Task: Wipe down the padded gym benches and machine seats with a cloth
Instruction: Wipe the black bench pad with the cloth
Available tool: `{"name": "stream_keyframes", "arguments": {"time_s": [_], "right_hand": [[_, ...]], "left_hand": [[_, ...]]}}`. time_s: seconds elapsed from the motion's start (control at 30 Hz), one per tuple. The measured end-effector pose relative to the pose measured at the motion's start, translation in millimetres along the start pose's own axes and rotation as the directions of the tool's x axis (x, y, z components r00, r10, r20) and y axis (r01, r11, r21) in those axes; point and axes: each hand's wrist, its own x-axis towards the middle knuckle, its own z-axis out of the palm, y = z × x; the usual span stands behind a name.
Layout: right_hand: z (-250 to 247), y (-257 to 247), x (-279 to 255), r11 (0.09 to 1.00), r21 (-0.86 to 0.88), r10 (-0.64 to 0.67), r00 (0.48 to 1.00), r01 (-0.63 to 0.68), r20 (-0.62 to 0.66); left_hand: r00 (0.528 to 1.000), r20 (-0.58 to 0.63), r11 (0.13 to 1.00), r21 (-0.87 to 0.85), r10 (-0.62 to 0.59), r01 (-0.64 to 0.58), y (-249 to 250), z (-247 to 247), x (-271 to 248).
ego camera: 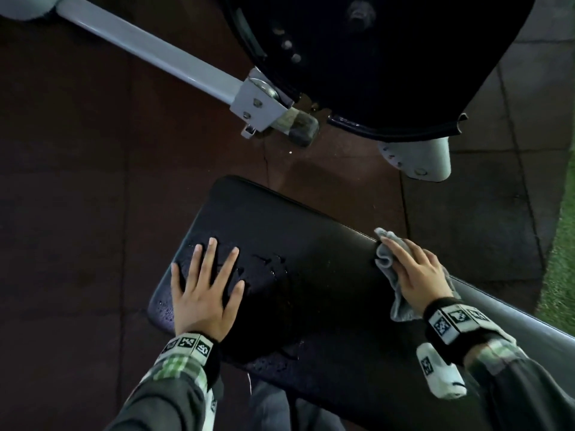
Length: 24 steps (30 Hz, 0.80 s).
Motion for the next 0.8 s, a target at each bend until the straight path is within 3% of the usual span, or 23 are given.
{"name": "stream_keyframes", "arguments": {"time_s": [0.13, 0.27, 0.37, 0.43, 0.53, 0.6, 0.7, 0.8], "right_hand": [[4.7, -24.6, 32.5, 0.995, 0.016, 0.094, 0.996, -0.094, 0.01], [19.8, -93.5, 66.1, 0.993, -0.043, -0.107, 0.993, 0.11, 0.049], [37.6, -136.5, 59.9, 0.948, -0.165, -0.263, 0.962, 0.273, 0.08], [47.4, -138.1, 40.8, 0.874, -0.211, -0.417, 0.898, 0.438, 0.139], [54.6, -103.9, 1.2, 0.699, -0.285, -0.613, 0.755, 0.656, 0.233], [50.5, -70.6, -16.8, 0.648, -0.31, -0.662, 0.715, 0.696, 0.223], [33.5, -36.6, -18.3, 0.738, -0.336, -0.583, 0.804, 0.586, 0.121], [19.0, -39.7, 5.1, 0.854, -0.285, -0.437, 0.897, 0.435, 0.057]], "left_hand": [[1.0, -0.013, 1.0, 0.005, -0.002, 0.002, -1.1, 0.8, -0.1], [1.0, -0.013, 1.0, 0.002, 0.001, -0.001, -0.7, 0.6, 0.1], [1.0, -0.008, 1.0, 0.009, 0.001, -0.001, -1.1, 0.8, 0.2], [1.0, -0.005, 1.0, 0.012, 0.006, -0.006, -1.9, 0.7, 0.4], [1.0, -0.007, 1.0, 0.007, -0.002, 0.002, -1.9, -0.2, 0.3], [1.0, -0.016, 1.0, 0.004, -0.004, 0.004, -0.8, -1.2, 0.2], [1.0, -0.025, 1.0, 0.001, 0.002, -0.002, -0.5, -2.1, 0.6], [1.0, -0.014, 1.0, 0.008, -0.001, 0.001, -1.1, -2.1, 0.5]]}}
